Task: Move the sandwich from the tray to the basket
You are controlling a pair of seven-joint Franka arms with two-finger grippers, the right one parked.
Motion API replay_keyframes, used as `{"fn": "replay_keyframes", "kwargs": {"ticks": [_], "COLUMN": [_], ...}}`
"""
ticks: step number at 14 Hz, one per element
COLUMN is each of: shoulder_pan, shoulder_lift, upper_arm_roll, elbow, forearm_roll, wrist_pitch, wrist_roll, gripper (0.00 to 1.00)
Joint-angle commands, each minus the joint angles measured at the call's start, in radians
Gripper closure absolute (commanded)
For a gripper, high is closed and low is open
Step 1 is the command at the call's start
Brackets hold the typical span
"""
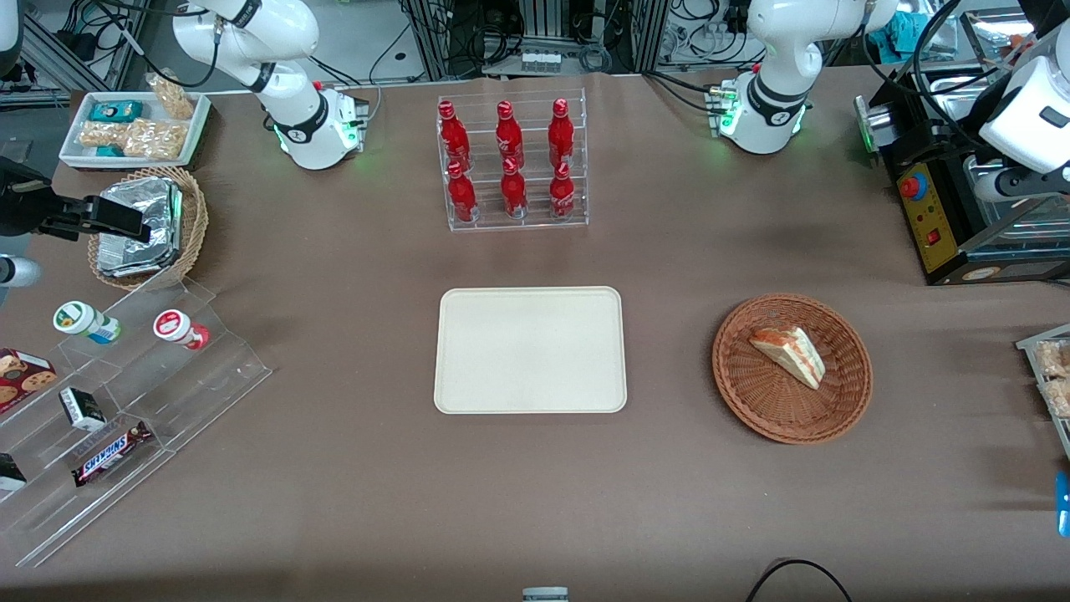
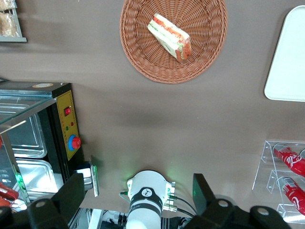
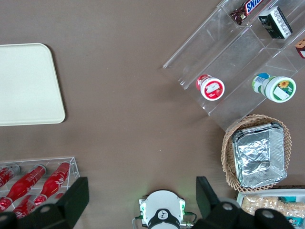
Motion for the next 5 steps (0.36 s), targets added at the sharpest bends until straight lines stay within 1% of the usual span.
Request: {"fn": "replay_keyframes", "kwargs": {"ticks": [1,3,5], "shoulder_pan": [-0.005,-0.002,-0.001], "shoulder_lift": [0.011,0.019,0.036], "upper_arm_roll": [0.004,0.004,0.006], "elbow": [0.017,0.012,0.018], "forearm_roll": [0.003,0.003,-0.019], "wrist_pitch": [-0.019,-0.015,-0.006], "wrist_roll": [0.009,0.011,0.011], "gripper": [0.0,0.0,0.0]}}
